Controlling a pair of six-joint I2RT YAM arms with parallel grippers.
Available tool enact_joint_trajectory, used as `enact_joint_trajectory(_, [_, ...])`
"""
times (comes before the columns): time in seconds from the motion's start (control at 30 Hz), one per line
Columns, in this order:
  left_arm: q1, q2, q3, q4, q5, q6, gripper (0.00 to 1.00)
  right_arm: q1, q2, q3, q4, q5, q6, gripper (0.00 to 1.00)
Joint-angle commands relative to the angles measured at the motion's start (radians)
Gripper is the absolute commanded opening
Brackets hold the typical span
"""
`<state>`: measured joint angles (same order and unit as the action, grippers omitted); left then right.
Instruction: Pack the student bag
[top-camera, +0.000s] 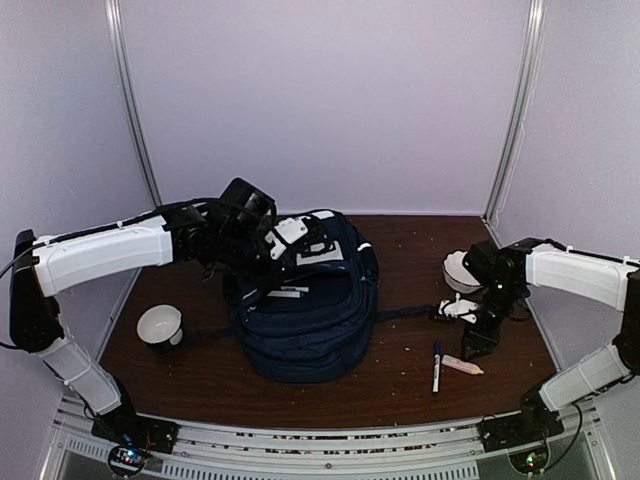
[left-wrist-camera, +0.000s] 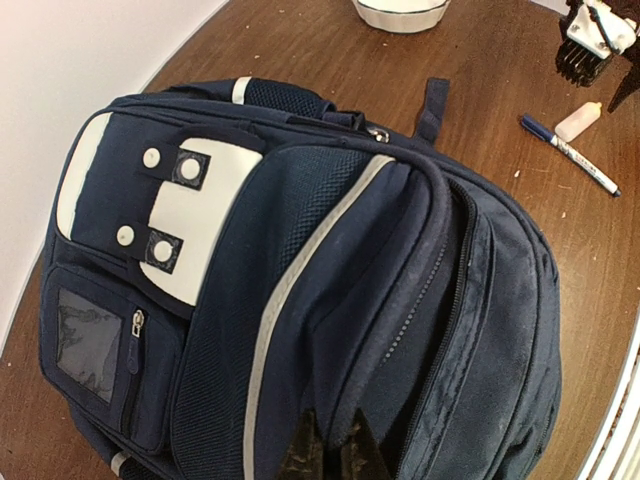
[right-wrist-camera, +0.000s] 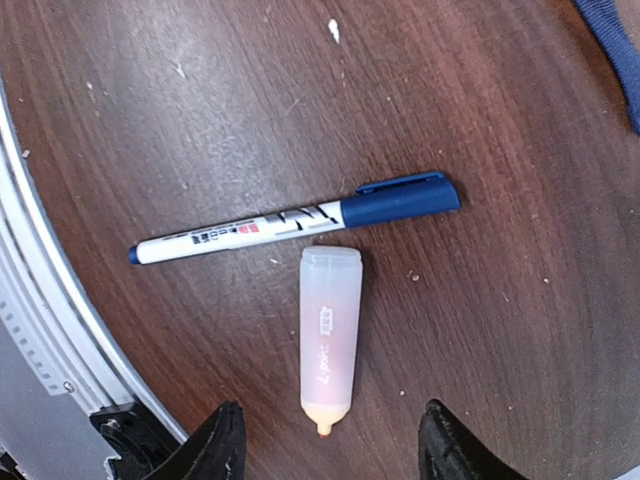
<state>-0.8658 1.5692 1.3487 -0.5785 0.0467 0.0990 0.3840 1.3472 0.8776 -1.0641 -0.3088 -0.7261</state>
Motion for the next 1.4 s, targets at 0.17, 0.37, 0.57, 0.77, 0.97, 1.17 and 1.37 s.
enact_joint_trajectory(0.17, [-0.001,-0.008,0.041,0.055,0.009,-0.002,0.00,0.089,0.033,-0.090,0.119,0.154,0.065,0.55])
enact_joint_trajectory(0.37, [-0.001,-0.007,0.041,0.056,0.009,-0.002,0.00,0.126,0.061,-0.138,0.183,0.192,0.096,0.49])
enact_joint_trajectory(0.57, [-0.001,-0.006,0.041,0.055,0.012,0.000,0.00,0.148,0.076,-0.170,0.222,0.206,0.119,0.42])
enact_joint_trajectory(0.77, [-0.001,-0.004,0.041,0.055,0.013,0.000,0.00,0.153,0.085,-0.173,0.245,0.230,0.135,0.33])
enact_joint_trajectory(0.97, [-0.001,-0.004,0.043,0.054,0.012,0.001,0.00,0.153,0.091,-0.161,0.248,0.251,0.153,0.18])
enact_joint_trajectory(1.17, [-0.001,-0.004,0.043,0.054,0.015,0.001,0.00,0.152,0.058,-0.101,0.197,0.268,0.140,0.10])
enact_joint_trajectory(1.37, [-0.001,-0.004,0.044,0.052,0.022,-0.001,0.00,0.155,0.025,0.046,0.117,0.254,0.129,0.09])
